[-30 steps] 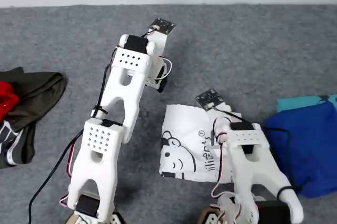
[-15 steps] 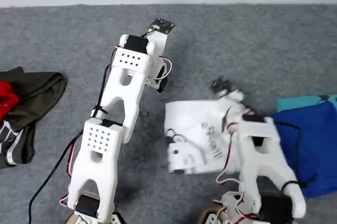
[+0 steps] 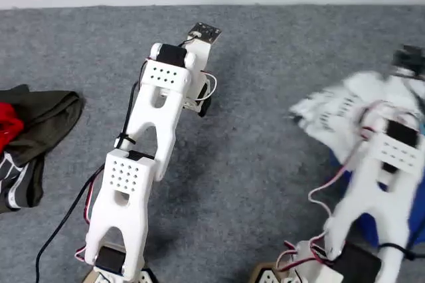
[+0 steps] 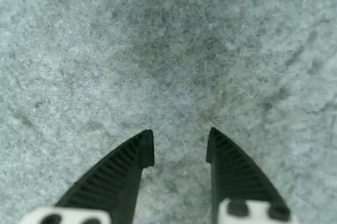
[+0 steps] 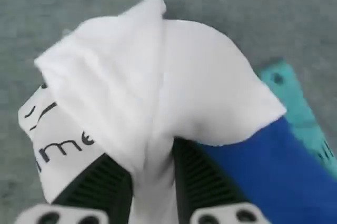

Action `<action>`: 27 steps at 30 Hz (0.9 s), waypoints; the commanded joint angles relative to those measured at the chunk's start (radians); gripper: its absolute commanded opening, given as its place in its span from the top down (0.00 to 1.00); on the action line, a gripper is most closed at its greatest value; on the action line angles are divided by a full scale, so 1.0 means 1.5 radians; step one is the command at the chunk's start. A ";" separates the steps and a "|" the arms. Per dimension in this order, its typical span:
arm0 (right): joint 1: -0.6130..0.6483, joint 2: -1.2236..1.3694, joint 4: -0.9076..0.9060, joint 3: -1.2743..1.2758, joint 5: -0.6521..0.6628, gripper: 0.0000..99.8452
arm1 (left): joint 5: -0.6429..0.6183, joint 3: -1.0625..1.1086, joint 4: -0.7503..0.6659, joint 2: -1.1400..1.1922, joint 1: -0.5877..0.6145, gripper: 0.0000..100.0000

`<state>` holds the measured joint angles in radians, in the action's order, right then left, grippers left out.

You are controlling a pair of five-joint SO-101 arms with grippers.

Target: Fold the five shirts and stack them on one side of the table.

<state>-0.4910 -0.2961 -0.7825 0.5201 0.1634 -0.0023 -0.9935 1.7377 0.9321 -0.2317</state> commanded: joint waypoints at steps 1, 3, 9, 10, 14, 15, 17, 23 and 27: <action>-0.097 -0.005 -0.008 -0.009 -0.014 0.99 | -0.003 -0.002 0.012 -0.010 0.003 0.83; -0.138 -0.006 -0.022 0.005 -0.013 0.99 | -0.003 -0.002 0.012 -0.010 0.003 0.83; -0.215 -0.006 -0.066 0.010 0.049 0.99 | -0.003 -0.002 0.012 -0.010 0.003 0.83; -0.229 -0.006 -0.069 0.010 0.055 0.99 | -0.003 -0.002 0.012 -0.010 0.003 0.83; -0.265 -0.007 -0.093 0.024 0.076 0.99 | -0.003 -0.002 0.012 -0.010 0.003 0.83; -0.269 -0.007 -0.102 0.027 0.089 0.99 | -0.003 -0.002 0.012 -0.010 0.003 0.83; -0.279 -0.007 -0.119 0.037 0.105 0.99 | -0.003 -0.002 0.012 -0.010 0.003 0.83; -0.332 -0.008 -0.123 0.051 0.107 0.99 | -0.003 -0.002 0.012 -0.010 0.003 0.83; -0.354 -0.011 -0.123 0.050 0.107 0.98 | -0.003 -0.002 0.012 -0.010 0.003 0.83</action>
<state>-0.9943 -0.2961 -0.9559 0.6015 0.3153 -0.0023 -0.9935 1.7377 0.9321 -0.2317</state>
